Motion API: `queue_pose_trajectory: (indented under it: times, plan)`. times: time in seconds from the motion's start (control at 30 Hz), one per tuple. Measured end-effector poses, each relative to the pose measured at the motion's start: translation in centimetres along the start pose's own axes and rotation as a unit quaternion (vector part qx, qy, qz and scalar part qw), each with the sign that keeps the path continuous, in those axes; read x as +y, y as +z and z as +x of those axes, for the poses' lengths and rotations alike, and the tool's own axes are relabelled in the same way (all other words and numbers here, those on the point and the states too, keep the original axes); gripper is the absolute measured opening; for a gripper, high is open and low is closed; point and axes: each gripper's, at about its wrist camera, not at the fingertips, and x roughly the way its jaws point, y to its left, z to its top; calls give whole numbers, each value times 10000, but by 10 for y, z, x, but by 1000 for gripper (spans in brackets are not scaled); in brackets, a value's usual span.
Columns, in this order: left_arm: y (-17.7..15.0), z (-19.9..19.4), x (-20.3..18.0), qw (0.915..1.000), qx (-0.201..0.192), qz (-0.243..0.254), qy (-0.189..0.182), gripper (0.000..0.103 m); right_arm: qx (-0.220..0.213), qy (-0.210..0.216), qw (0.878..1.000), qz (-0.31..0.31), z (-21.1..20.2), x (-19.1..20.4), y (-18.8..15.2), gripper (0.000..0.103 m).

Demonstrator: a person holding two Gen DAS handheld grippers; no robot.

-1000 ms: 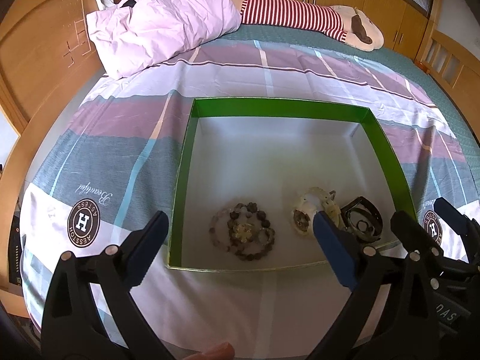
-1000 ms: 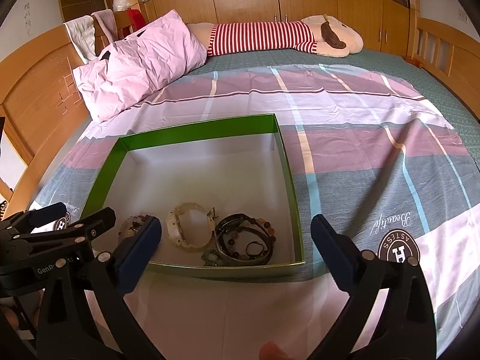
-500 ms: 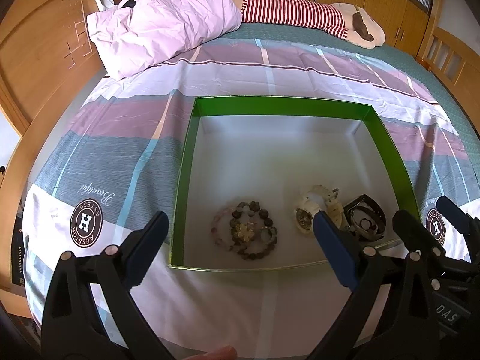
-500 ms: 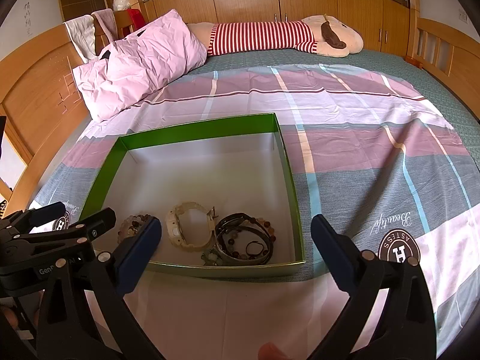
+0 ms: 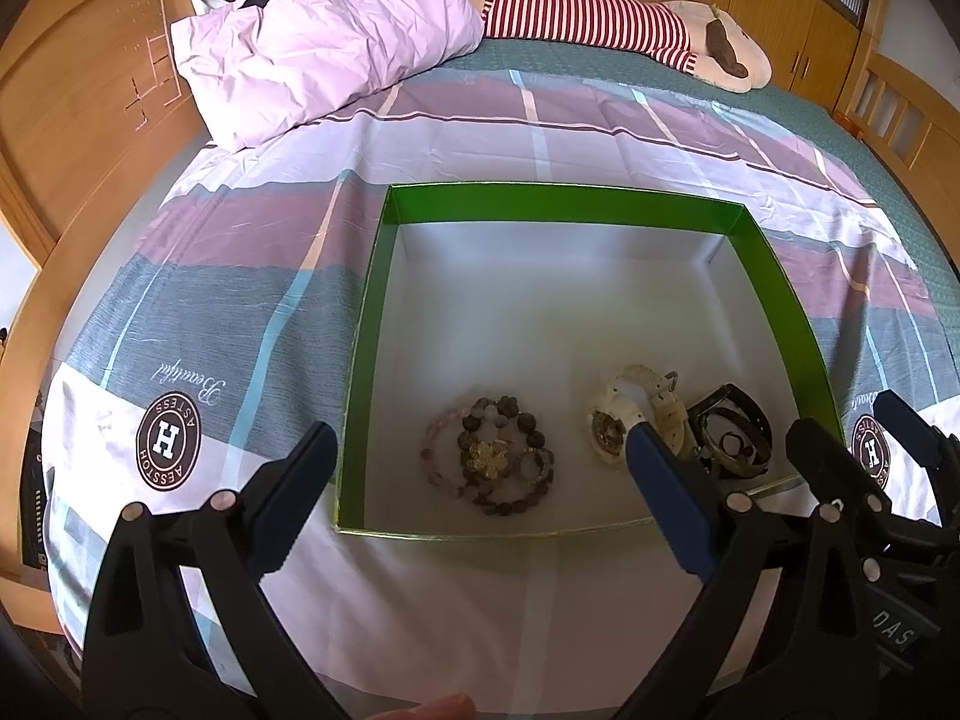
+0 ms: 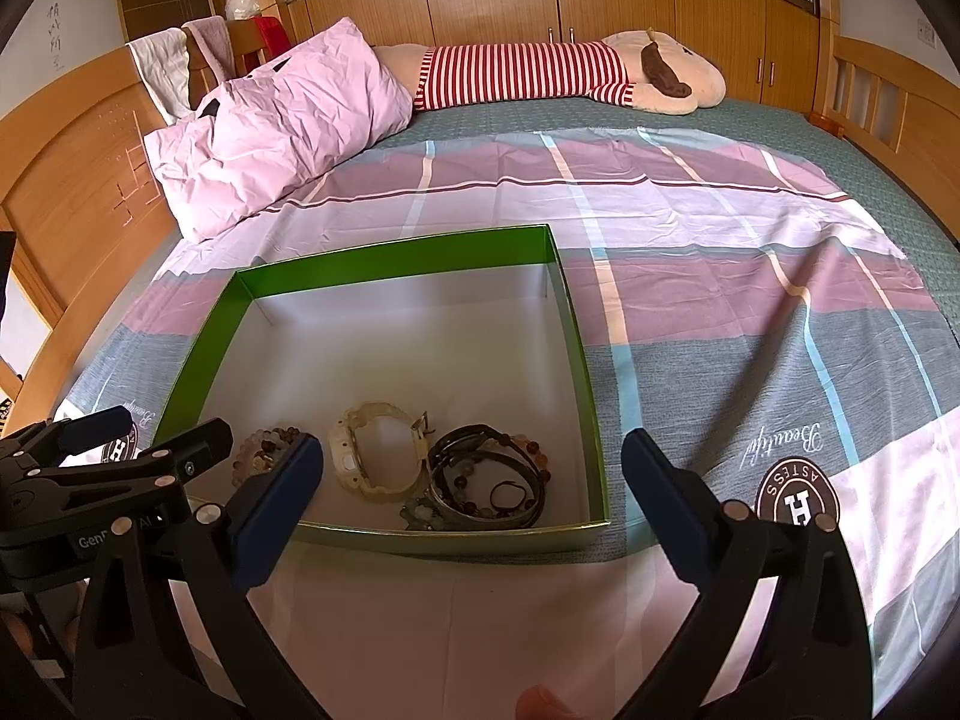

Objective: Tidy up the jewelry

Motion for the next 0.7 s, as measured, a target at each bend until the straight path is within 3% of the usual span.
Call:
queue_pose_trajectory:
  times: [0.7]
  plan:
    - [-1, -1, -8, 9994, -92, 261, 215, 99, -14, -17, 10000, 43, -2, -9, -2, 100]
